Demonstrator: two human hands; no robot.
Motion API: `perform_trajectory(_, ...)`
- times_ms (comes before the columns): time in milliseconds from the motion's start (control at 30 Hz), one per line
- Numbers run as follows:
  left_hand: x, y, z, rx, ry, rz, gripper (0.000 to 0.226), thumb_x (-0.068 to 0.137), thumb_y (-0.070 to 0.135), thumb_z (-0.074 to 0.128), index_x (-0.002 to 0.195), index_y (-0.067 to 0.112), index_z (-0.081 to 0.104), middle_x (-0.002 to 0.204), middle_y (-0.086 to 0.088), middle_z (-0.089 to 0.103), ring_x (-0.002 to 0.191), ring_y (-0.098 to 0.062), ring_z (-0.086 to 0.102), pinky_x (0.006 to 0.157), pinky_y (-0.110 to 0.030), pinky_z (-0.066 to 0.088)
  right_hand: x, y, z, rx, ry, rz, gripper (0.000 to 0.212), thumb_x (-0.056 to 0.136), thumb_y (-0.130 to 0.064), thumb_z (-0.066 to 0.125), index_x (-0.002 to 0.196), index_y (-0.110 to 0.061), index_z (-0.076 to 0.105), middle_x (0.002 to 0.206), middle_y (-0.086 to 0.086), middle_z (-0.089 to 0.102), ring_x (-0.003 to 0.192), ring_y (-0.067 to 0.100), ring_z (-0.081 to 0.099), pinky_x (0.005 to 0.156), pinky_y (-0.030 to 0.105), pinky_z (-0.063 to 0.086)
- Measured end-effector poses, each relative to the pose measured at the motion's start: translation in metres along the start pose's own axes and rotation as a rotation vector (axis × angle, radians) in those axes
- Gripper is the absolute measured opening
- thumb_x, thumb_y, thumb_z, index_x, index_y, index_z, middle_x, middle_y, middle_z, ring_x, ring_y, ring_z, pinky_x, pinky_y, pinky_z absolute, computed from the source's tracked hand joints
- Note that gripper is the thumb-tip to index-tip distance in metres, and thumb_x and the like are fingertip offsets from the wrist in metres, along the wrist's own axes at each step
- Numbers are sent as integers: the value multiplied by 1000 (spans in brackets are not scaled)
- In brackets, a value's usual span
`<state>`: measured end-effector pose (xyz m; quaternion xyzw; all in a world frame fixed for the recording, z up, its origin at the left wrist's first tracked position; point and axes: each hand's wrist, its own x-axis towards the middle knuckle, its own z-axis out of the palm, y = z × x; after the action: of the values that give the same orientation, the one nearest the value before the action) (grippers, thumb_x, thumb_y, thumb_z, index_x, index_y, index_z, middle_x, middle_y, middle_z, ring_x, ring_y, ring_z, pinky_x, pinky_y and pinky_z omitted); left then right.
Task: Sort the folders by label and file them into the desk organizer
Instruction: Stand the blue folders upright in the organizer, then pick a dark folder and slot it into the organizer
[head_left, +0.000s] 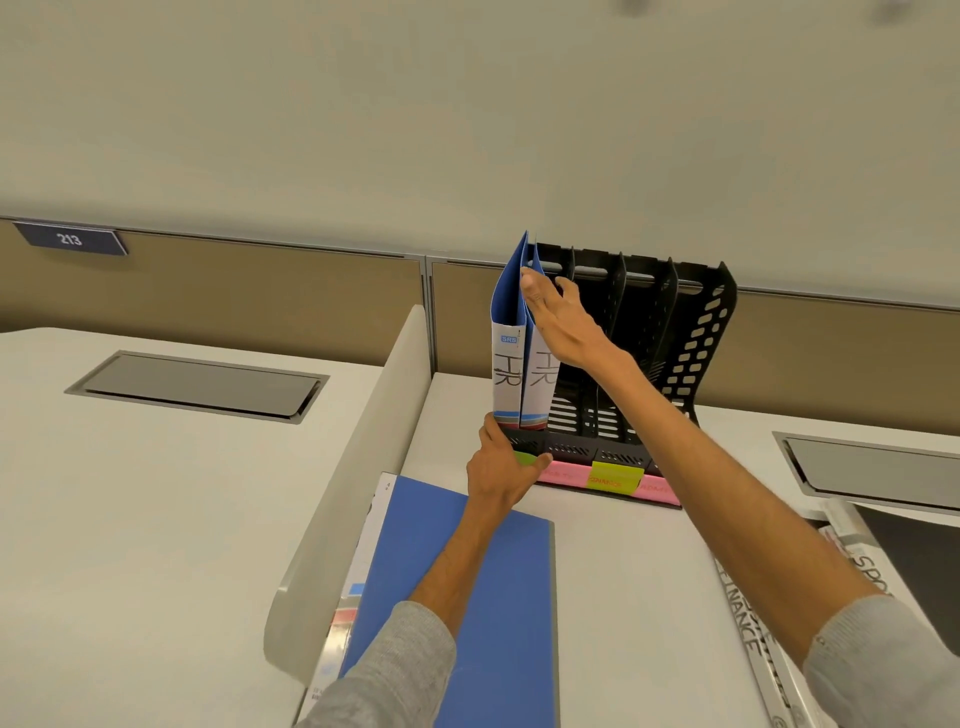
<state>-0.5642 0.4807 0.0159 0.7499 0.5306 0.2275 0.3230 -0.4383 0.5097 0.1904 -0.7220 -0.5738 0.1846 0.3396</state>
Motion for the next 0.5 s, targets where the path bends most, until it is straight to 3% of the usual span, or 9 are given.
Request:
perform_trajectory(100, -11, 2, -7, 11, -4, 16, 92, 80, 50, 72, 146, 13, 20, 143, -6, 40, 120, -23, 55, 93, -38, 52, -9, 5, 2, 155, 81, -76, 56, 100, -60, 16, 150, -39, 22, 157, 12, 21, 133, 36, 42, 104, 48, 40)
perform_trajectory(167, -18, 2, -11, 27, -8, 39, 88, 82, 46, 71, 146, 12, 21, 142, -6, 41, 119, -22, 55, 90, -36, 53, -21, 12, 3, 198, 154, -108, 51, 103, -53, 18, 151, -37, 16, 157, 12, 24, 136, 32, 36, 99, 38, 33)
perform_trajectory(367, -45, 11, -21, 10, 15, 87, 74, 90, 28, 65, 146, 10, 21, 141, -9, 42, 118, -24, 58, 89, -37, 54, -67, 42, 7, 204, 192, 18, 58, 102, -54, 23, 154, -31, 11, 159, 11, 24, 143, 31, 28, 111, 51, 28)
perform_trajectory(500, -64, 20, -22, 25, 32, 85, 69, 91, 20, 62, 146, 9, 22, 141, -11, 43, 118, -27, 57, 88, -38, 55, -105, 66, 15, 160, 135, 144, 62, 100, -57, 25, 153, -27, 15, 157, 15, 28, 140, 33, 34, 113, 53, 31)
